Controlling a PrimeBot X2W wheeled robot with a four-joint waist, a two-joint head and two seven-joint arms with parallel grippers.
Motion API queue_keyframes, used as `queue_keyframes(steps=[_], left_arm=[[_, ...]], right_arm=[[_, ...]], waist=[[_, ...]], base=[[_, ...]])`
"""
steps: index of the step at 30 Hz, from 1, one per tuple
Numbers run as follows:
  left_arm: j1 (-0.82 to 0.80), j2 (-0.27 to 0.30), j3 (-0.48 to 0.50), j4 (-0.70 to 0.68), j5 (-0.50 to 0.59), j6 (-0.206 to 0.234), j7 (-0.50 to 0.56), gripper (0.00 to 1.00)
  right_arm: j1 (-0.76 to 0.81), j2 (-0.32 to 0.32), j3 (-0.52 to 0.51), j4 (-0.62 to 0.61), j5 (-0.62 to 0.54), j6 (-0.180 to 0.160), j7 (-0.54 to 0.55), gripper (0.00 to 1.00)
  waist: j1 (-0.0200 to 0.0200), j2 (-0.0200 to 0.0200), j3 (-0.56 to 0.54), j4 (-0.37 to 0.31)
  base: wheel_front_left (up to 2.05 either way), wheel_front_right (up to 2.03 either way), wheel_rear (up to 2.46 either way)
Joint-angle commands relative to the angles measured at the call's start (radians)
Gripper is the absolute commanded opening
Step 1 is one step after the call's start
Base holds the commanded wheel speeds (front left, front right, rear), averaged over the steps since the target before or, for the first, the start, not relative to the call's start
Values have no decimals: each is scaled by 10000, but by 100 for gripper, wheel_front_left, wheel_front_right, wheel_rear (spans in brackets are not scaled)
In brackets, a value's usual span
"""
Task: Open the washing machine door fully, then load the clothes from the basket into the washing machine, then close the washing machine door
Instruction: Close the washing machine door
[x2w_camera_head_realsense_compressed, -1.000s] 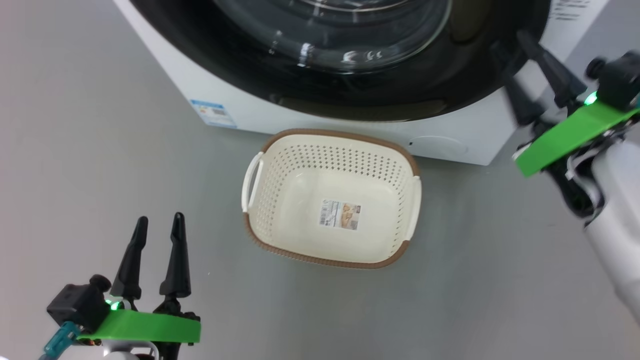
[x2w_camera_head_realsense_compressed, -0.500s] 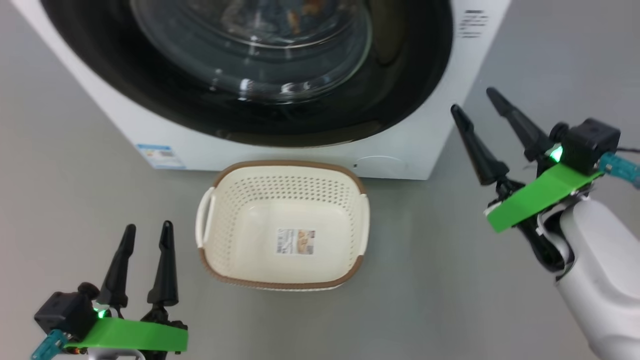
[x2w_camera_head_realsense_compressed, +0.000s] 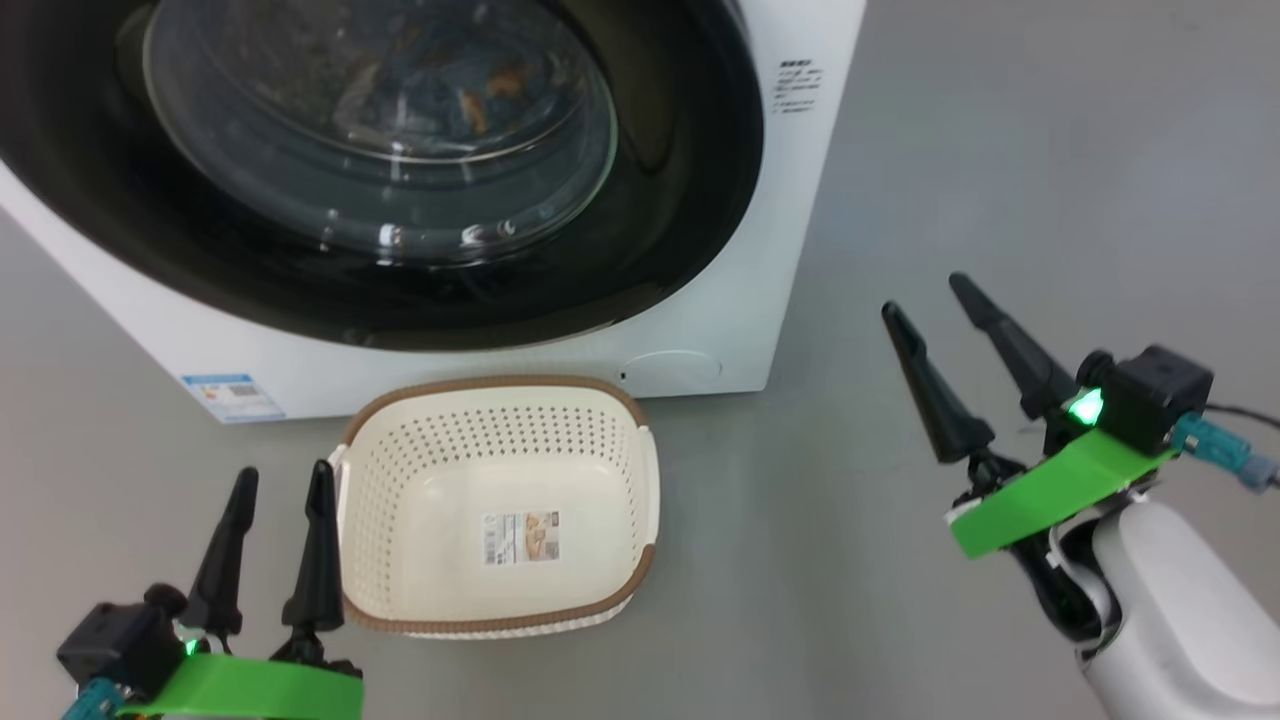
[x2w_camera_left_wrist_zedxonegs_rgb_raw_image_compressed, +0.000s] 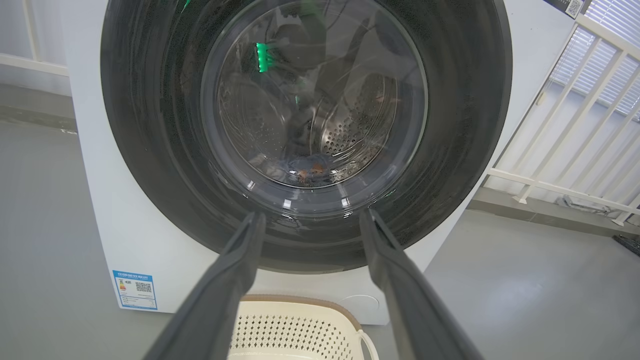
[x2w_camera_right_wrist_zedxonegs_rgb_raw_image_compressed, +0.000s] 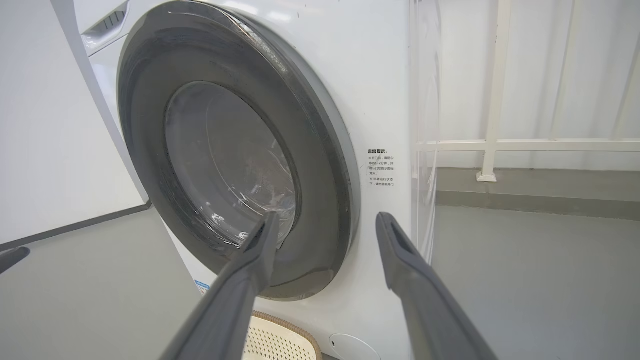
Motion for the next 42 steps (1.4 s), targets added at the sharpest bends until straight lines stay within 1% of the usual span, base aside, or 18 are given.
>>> queue_keyframes(steps=[1, 8, 25, 42], left_arm=[[56, 247, 355, -255, -131, -33, -80, 100], [301, 396, 252, -330, -439, -33, -80, 100], [772, 394, 284, -429, -187, -33, -80, 100], [741, 385, 269, -438, -96, -33, -80, 100]], right_arm=[[245, 70, 64, -334, -161, -27, -48, 100], [993, 286, -269, -557, -415, -27, -48, 100], [2495, 758, -1264, -572, -787, -27, -48, 100], [2562, 769, -1432, -521, -857, -27, -48, 100]], waist=[[0, 0, -247, -241], [0, 0, -532, -494], [0, 0, -1101, -587], [0, 0, -1064, -510]], base=[[0, 0, 0], [0, 0, 0], [0, 0, 0], [0, 0, 0]])
